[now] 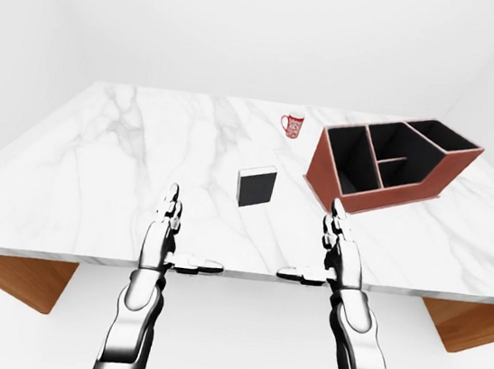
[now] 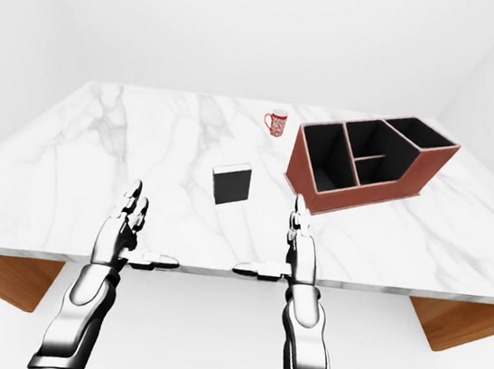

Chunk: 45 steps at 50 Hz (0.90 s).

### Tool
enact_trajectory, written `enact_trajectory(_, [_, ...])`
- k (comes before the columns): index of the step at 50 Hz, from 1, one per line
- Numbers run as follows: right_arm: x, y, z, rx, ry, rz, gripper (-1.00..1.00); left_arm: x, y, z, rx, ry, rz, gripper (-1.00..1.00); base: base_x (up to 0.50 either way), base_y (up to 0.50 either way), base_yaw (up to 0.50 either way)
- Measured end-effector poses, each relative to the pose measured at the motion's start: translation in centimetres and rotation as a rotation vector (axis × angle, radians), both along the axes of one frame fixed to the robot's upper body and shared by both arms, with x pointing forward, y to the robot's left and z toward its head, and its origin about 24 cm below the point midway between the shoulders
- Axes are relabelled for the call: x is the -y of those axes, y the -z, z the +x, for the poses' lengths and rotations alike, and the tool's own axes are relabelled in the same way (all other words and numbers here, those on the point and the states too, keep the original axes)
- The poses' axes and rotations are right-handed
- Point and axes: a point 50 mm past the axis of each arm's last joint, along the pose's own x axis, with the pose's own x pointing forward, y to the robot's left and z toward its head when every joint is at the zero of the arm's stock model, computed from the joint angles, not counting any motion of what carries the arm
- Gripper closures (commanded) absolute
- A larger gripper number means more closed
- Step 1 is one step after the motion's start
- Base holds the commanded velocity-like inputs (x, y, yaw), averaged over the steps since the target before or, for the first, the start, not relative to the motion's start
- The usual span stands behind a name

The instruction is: Pick up the book and place it in the left compartment of the caddy.

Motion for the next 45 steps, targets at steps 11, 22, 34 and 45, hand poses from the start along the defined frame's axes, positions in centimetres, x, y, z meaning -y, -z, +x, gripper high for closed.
enact_trajectory(11, [0.01, 0.03, 0.03, 0.001, 0.004, -0.007, -1.0, 0.0, -0.05, -0.02, 0.002, 0.0, -0.001, -1.0, 0.5, -0.14, 0.0])
enact_trajectory(22, [0.01, 0.14, 0.08, -0.002, 0.004, -0.013, -1.0, -0.03, -0.06, -0.06, 0.003, -0.001, -0.003, -1.0, 0.5, -0.14, 0.0])
enact_trajectory(34, [-0.08, 0.09, 0.12, 0.005, 0.004, -0.022, -1.0, -0.02, -0.17, 0.02, 0.008, -0.001, -0.005, -1.0, 0.37, -0.04, 0.0])
enact_trajectory(45, [-0.21, 0.2, 0.16, 0.003, 0.004, -0.034, -1.0, -0.11, -0.13, -0.06, 0.006, -0.004, -0.006, -1.0, 0.0, 0.0, 0.0])
